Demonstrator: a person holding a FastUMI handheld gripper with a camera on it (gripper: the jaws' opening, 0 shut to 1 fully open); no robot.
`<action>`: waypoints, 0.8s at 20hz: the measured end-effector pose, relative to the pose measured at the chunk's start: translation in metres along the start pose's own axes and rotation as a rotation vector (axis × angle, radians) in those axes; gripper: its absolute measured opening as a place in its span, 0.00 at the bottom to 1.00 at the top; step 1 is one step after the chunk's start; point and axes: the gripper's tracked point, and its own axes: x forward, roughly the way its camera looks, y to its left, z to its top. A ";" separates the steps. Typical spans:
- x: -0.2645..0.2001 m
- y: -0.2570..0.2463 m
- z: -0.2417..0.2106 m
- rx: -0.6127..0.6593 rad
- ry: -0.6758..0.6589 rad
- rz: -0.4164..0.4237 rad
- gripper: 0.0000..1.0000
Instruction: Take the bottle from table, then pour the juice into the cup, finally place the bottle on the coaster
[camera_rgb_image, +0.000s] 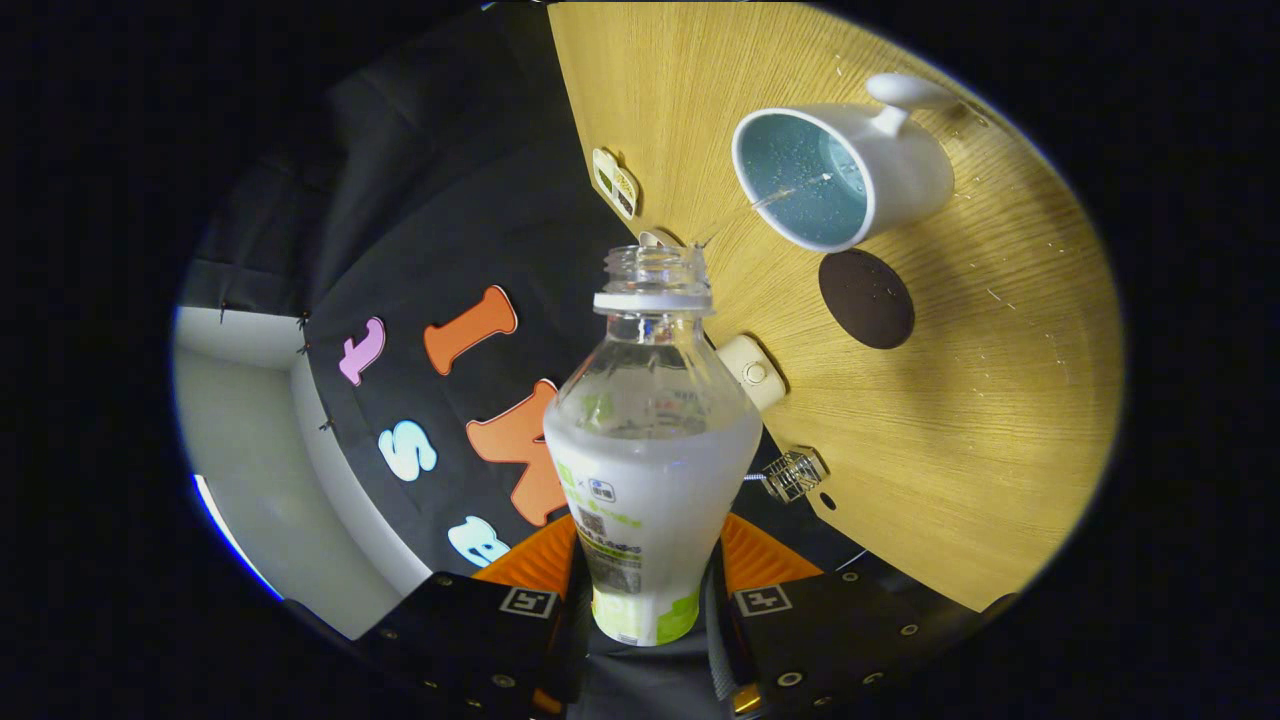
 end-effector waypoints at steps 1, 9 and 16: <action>0.000 -0.001 0.001 -0.002 -0.002 -0.001 0.50; 0.003 -0.020 0.011 -0.120 -0.027 -0.037 0.49; -0.004 -0.039 0.032 -0.475 -0.066 -0.134 0.49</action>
